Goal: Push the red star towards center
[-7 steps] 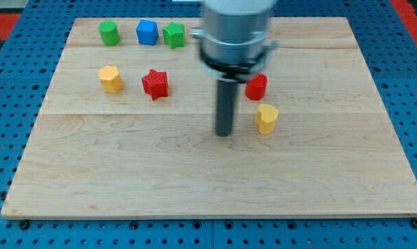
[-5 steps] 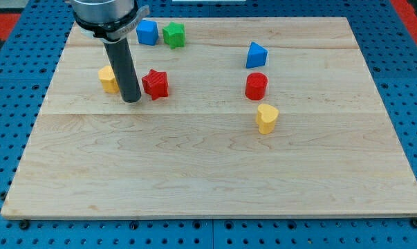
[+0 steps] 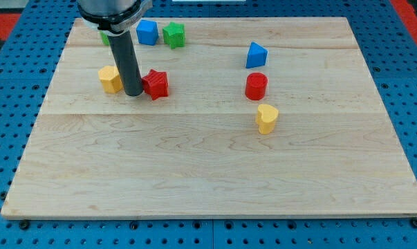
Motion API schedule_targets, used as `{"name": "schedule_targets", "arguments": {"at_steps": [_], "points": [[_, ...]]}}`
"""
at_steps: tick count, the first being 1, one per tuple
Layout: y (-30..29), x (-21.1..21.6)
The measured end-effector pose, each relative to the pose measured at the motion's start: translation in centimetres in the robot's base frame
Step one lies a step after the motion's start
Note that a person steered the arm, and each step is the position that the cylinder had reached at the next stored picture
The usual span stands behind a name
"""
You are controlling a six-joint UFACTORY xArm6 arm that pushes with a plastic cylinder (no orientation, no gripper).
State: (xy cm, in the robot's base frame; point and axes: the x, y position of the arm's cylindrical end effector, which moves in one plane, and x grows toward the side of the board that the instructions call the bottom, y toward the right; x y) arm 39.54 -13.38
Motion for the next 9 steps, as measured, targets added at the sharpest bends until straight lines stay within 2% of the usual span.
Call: {"name": "schedule_targets", "arguments": {"at_steps": [6,7,9], "points": [[1.6,-1.7],[4.6,-2.7],[5.3,-6.7]]}}
